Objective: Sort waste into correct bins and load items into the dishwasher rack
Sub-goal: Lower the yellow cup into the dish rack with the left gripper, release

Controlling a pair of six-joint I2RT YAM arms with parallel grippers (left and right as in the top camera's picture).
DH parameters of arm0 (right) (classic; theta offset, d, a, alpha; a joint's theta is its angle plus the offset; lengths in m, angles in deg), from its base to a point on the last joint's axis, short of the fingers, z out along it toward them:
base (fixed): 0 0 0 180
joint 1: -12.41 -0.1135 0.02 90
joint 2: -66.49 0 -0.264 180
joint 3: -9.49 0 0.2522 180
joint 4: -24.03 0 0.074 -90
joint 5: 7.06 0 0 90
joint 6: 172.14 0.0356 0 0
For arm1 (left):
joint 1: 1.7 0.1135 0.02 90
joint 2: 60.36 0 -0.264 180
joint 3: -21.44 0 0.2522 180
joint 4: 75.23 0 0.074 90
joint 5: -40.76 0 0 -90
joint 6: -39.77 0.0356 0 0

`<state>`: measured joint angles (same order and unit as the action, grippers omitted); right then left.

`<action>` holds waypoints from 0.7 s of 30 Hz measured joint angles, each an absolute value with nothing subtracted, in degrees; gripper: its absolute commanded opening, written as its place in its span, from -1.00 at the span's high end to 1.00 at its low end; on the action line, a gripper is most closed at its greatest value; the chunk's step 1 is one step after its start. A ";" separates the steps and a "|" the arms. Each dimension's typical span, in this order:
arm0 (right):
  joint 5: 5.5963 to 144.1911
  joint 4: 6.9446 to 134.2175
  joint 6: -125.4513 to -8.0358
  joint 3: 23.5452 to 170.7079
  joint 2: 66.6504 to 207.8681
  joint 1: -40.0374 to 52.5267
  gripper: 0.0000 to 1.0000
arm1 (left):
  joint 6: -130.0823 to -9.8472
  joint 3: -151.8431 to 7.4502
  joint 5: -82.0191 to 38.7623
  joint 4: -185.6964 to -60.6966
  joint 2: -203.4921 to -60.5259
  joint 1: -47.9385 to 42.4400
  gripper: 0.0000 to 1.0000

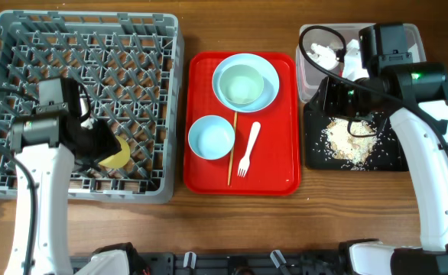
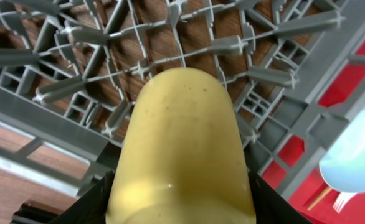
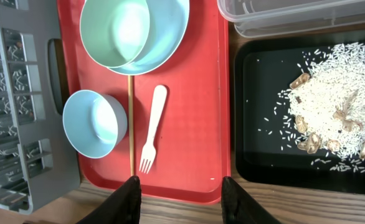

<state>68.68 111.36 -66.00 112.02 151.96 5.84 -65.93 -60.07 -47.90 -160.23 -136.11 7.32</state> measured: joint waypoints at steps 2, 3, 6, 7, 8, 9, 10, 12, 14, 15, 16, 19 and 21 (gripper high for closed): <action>68.89 111.53 -66.00 112.02 151.96 5.84 0.16 | -65.93 -61.07 -48.10 -158.59 -139.12 7.38 -0.33; 68.92 111.53 -66.00 112.02 151.96 5.84 0.16 | -65.91 -61.31 -48.34 -157.57 -140.52 7.40 -0.33; 68.94 111.97 -66.00 112.02 151.96 5.84 0.16 | -65.78 -61.27 -48.32 -156.98 -146.03 7.43 0.21; 68.94 111.95 -66.00 112.02 151.96 5.84 0.16 | -65.93 -61.18 -48.34 -157.00 -147.17 7.43 0.44; 69.07 111.99 -66.00 112.02 151.96 5.84 0.16 | -65.78 -61.18 -48.32 -157.00 -147.89 7.43 0.42; 69.07 112.12 -66.00 112.02 151.96 5.84 0.15 | -65.71 -61.18 -48.32 -157.00 -147.80 7.43 0.24; 69.07 112.14 -66.00 112.02 151.96 5.84 0.16 | -65.74 -61.25 -48.27 -156.93 -147.74 7.43 0.29; 69.07 112.14 -66.00 112.02 151.96 5.84 0.15 | -65.71 -61.25 -48.12 -157.15 -147.69 7.43 0.76; 69.09 112.16 -66.00 112.02 151.96 5.84 0.15 | -65.76 -61.25 -47.79 -157.41 -147.63 7.43 0.92; 69.09 112.16 -66.00 112.02 151.96 5.84 0.15 | -65.74 -61.25 -47.68 -157.52 -147.49 7.43 0.92; 69.07 112.16 -66.00 112.02 151.96 5.84 0.15 | -65.74 -61.22 -47.66 -157.59 -147.08 7.43 0.92; 69.09 112.16 -66.00 112.02 151.96 5.84 0.15 | -65.74 -61.16 -47.66 -157.59 -143.89 7.43 0.92; 69.09 112.19 -66.00 112.02 151.96 5.84 0.15 | -65.74 -61.14 -47.68 -157.65 -139.98 7.43 0.91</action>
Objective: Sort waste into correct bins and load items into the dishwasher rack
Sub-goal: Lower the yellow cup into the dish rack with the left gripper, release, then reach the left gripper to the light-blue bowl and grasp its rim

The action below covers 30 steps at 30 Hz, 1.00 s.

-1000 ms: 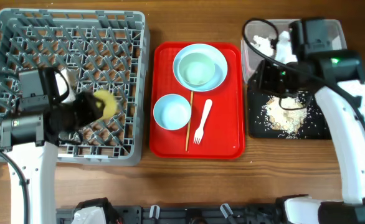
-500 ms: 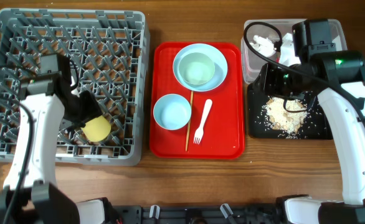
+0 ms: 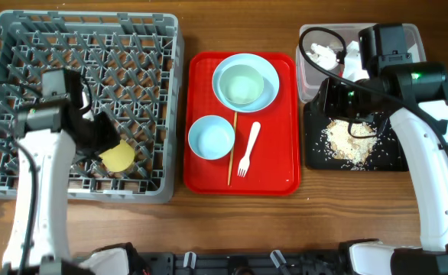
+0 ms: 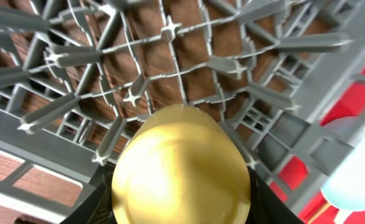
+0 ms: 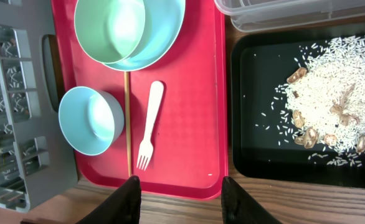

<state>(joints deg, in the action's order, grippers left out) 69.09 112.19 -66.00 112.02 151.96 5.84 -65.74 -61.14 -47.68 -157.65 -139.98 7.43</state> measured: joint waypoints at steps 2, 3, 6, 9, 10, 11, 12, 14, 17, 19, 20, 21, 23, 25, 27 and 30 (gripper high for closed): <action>69.09 112.16 -66.00 112.02 151.96 5.84 0.15 | -65.74 -61.05 -47.66 -156.80 -135.84 7.43 0.85; 69.09 112.16 -66.00 112.02 151.96 5.84 0.15 | -65.76 -61.03 -47.66 -155.58 -133.72 7.43 0.82; 69.09 112.16 -66.00 112.02 151.96 5.84 0.16 | -65.74 -61.03 -47.66 -153.87 -130.88 7.43 0.85; 69.09 112.23 -66.00 112.02 151.96 5.84 0.15 | -65.76 -60.13 -47.66 -153.26 -131.45 7.43 0.85; 69.09 112.34 -66.00 112.02 151.96 5.84 0.15 | -65.76 -59.08 -47.66 -152.36 -132.24 7.43 0.85; 69.09 112.38 -66.00 112.02 151.96 5.84 0.15 | -65.76 -57.92 -47.66 -151.38 -133.38 7.43 0.84; 69.09 112.40 -66.00 112.02 151.96 5.84 0.15 | -65.76 -57.53 -47.66 -151.21 -133.83 7.43 0.80; 69.09 112.38 -66.00 112.02 151.96 5.84 0.15 | -65.76 -55.72 -47.66 -148.82 -136.81 7.43 0.69; 69.09 112.40 -66.00 112.02 151.96 5.84 0.15 | -65.76 -55.54 -47.66 -147.88 -139.36 7.43 -1.00; 69.09 112.40 -66.00 112.02 151.96 5.84 0.14 | -65.74 -55.54 -47.66 -148.28 -139.43 7.43 -1.00; 69.09 112.40 -66.00 112.02 151.96 5.84 0.02 | -65.82 -55.54 -47.64 -148.45 -139.43 7.43 -1.00; 69.09 112.40 -66.00 112.02 151.96 5.84 -0.11 | -65.80 -55.54 -47.62 -148.50 -139.43 7.43 -1.00; 69.16 112.60 -66.48 112.02 151.96 5.84 -0.21 | -65.78 -55.59 -46.50 -148.47 -138.71 7.43 -1.00; 69.24 113.21 -67.07 112.02 151.96 5.84 -0.51 | -65.76 -57.22 -41.98 -147.32 -135.01 7.36 -1.00; 69.33 113.39 -67.62 112.02 151.96 5.99 -1.00 | -65.76 -58.06 -38.04 -144.08 -131.12 4.50 -1.00; 69.37 113.87 -67.95 112.02 151.96 9.49 -1.00 | -65.76 -58.45 -35.90 -141.92 -129.27 -5.12 -1.00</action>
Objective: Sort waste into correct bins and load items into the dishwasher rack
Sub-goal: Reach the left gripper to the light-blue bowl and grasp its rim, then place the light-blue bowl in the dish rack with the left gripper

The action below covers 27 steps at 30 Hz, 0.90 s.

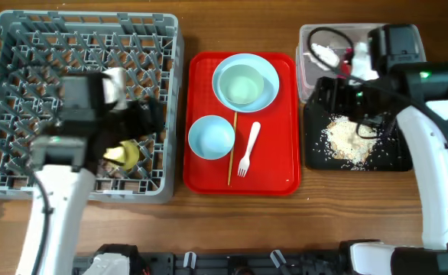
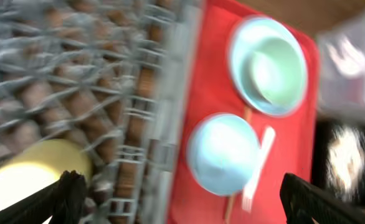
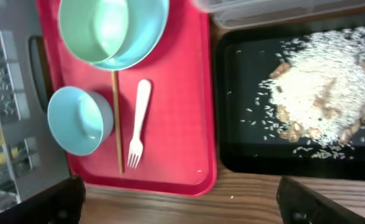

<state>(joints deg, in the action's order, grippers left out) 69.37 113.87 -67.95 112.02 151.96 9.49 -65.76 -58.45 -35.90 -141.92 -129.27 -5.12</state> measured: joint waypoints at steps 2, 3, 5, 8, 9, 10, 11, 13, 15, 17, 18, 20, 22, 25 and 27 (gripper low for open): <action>68.94 114.35 -67.95 112.02 151.96 13.47 -0.99 | -65.78 -58.47 -35.62 -138.99 -130.82 -14.19 -1.00; 68.76 114.61 -67.95 112.02 151.96 15.35 -0.99 | -65.76 -58.49 -35.66 -136.37 -132.06 -18.45 -1.00; 68.39 114.96 -67.95 112.02 151.96 17.40 -0.99 | -65.76 -58.51 -35.77 -132.45 -134.80 -24.35 -0.99; 68.15 115.18 -67.95 112.02 151.96 17.97 -0.99 | -65.78 -58.62 -37.34 -125.46 -142.23 -33.64 -0.89; 68.11 115.14 -67.95 112.02 151.96 17.97 -0.99 | -65.78 -58.62 -39.46 -124.85 -145.83 -36.05 -0.80; 67.98 115.14 -67.95 112.02 151.96 17.97 -1.00 | -65.71 -58.65 -41.02 -124.87 -148.63 -37.58 -0.72; 67.98 115.16 -67.95 112.02 151.96 17.97 -1.00 | -65.80 -58.71 -43.29 -124.72 -152.08 -38.98 -0.50; 67.95 115.18 -67.95 112.02 151.96 17.97 -0.99 | -65.82 -58.71 -45.89 -124.82 -158.97 -40.94 -0.02; 67.95 115.25 -67.95 112.02 151.96 17.97 -1.00 | -65.69 -58.71 -47.07 -125.39 -163.65 -41.51 0.40; 67.95 115.42 -67.95 112.02 151.96 17.97 -0.99 | -65.65 -58.71 -47.86 -126.09 -166.31 -41.51 0.78; 67.95 115.44 -67.95 112.02 151.96 17.97 -1.00 | -65.56 -58.71 -48.03 -126.25 -166.84 -41.51 0.92; 67.98 115.68 -67.95 112.02 151.96 17.97 -0.99 | -65.54 -58.75 -48.69 -126.05 -166.84 -41.51 0.92; 67.95 116.01 -67.95 112.02 151.96 17.97 -1.00 | -65.52 -59.06 -50.28 -126.18 -165.68 -41.51 0.92; 67.95 116.25 -67.95 112.02 151.96 17.97 -1.00 | -65.54 -59.06 -50.26 -126.27 -163.54 -41.51 0.92; 67.95 116.27 -67.95 112.02 151.96 17.97 -1.00 | -65.54 -59.06 -49.61 -127.38 -159.82 -41.40 0.92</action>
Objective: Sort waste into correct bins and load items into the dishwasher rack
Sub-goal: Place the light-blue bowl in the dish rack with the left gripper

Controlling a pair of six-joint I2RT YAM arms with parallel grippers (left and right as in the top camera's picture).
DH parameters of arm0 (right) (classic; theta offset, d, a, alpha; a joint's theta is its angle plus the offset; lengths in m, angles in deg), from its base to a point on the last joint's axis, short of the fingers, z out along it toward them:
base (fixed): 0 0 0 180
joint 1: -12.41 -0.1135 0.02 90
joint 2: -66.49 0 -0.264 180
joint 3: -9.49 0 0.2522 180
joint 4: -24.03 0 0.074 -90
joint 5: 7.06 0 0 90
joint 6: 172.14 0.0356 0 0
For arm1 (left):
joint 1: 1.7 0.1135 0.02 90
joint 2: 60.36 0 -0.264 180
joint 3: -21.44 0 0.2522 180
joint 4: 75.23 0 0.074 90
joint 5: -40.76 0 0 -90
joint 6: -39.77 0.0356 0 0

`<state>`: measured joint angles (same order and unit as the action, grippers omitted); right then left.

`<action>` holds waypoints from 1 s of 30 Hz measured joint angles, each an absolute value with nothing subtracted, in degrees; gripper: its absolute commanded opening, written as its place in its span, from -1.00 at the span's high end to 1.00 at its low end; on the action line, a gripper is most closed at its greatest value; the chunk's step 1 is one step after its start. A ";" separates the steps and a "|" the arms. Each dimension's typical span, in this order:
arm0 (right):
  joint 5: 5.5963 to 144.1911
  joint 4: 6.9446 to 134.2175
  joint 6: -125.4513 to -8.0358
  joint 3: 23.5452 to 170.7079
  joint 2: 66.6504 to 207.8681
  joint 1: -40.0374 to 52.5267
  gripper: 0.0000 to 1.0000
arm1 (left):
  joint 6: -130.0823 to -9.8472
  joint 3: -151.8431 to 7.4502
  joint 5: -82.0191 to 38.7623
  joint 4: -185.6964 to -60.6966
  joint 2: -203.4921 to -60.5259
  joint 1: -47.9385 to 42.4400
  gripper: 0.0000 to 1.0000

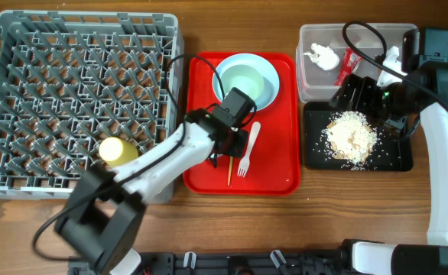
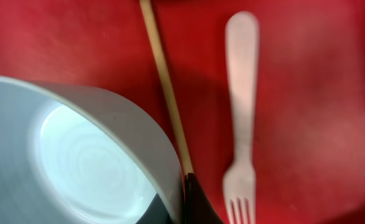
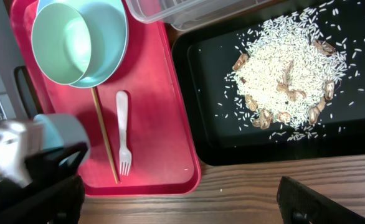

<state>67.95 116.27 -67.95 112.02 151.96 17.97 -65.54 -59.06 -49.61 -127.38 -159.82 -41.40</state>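
My left gripper (image 1: 225,141) is down on the red tray (image 1: 277,172), shut on the rim of the small blue bowl (image 2: 89,155), one finger inside and one outside. Right beside it lie a wooden chopstick (image 2: 164,81) and a white fork (image 2: 241,93). The large blue bowl (image 1: 245,80) with a green bowl nested inside sits at the tray's far end. A yellow cup (image 1: 117,150) rests in the grey dishwasher rack (image 1: 25,183). My right gripper (image 3: 176,199) hangs wide open and empty, high over the black tray (image 1: 392,162).
A heap of rice with brown scraps (image 1: 352,136) lies on the black tray. Behind it stands a clear bin (image 1: 316,84) holding white and red waste. My left arm stretches across the rack's right edge and the tray's left side.
My left gripper was open and high over the rack's right edge; now it is low on the red tray, shut on the small blue bowl's rim. The right arm has moved slightly right.
First my left gripper held the yellow cup over the rack's front. Then the cup was lower among the pegs. Then the cup lay in the rack with the gripper open toward the tray. Now it grips the small blue bowl.
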 measured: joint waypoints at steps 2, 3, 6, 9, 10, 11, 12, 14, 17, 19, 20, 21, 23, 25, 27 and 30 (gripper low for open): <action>67.95 116.29 -67.95 112.02 151.96 17.97 -0.99 | -65.54 -60.00 -48.49 -128.52 -152.96 -39.96 0.92; 67.95 116.29 -67.95 112.02 151.96 17.97 -0.99 | -65.34 -60.72 -47.51 -128.56 -149.75 -38.37 0.92; 67.95 116.32 -67.95 112.02 151.96 17.97 -0.99 | -62.89 -62.64 -40.45 -128.37 -139.58 -28.38 0.92; 67.93 116.45 -67.95 112.02 151.96 17.97 -1.00 | -58.24 -63.06 -22.59 -128.47 -135.63 -11.81 0.92; 67.93 116.45 -67.95 112.02 151.96 17.97 -0.99 | -57.21 -63.06 -16.62 -128.54 -136.26 -7.74 0.92; 67.95 116.45 -67.95 112.02 151.96 17.97 -0.99 | -56.32 -63.06 -9.28 -128.41 -137.44 -2.87 0.92; 67.93 116.47 -67.95 112.02 151.96 17.97 -0.99 | -55.64 -63.06 -2.18 -128.34 -139.54 2.57 0.92; 67.95 116.40 -67.95 112.02 151.96 17.97 -0.99 | -55.16 -63.08 6.96 -128.39 -143.52 8.74 0.92; 67.95 116.47 -67.97 112.02 151.96 17.97 -0.99 | -54.96 -63.06 18.35 -127.47 -151.76 15.73 0.92; 67.95 116.43 -67.95 112.02 151.96 17.97 -0.99 | -54.79 -63.06 23.92 -125.11 -155.82 17.63 0.92; 67.95 116.47 -67.95 112.02 151.96 17.97 -0.99 | -54.79 -63.06 27.03 -124.08 -158.69 18.38 0.92; 67.95 116.47 -67.95 112.02 151.96 17.97 -1.00 | -54.79 -63.08 29.36 -123.45 -161.13 18.77 0.92; 67.95 116.45 -67.95 112.02 151.96 17.97 -0.99 | -54.79 -63.06 32.69 -123.01 -164.50 18.94 0.92; 67.95 116.47 -67.95 112.02 151.96 17.97 -0.99 | -54.76 -63.06 33.89 -122.16 -166.23 18.94 0.92; 67.95 116.49 -67.95 112.02 151.96 17.97 -0.99 | -54.79 -63.06 33.30 -121.13 -166.31 18.94 0.92; 67.95 116.51 -67.95 112.02 151.96 17.97 -0.99 | -54.79 -63.06 32.16 -119.78 -166.34 18.94 0.92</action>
<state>67.95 116.51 -67.95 112.02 151.96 17.97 -54.79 -63.06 32.16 -119.78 -166.34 18.94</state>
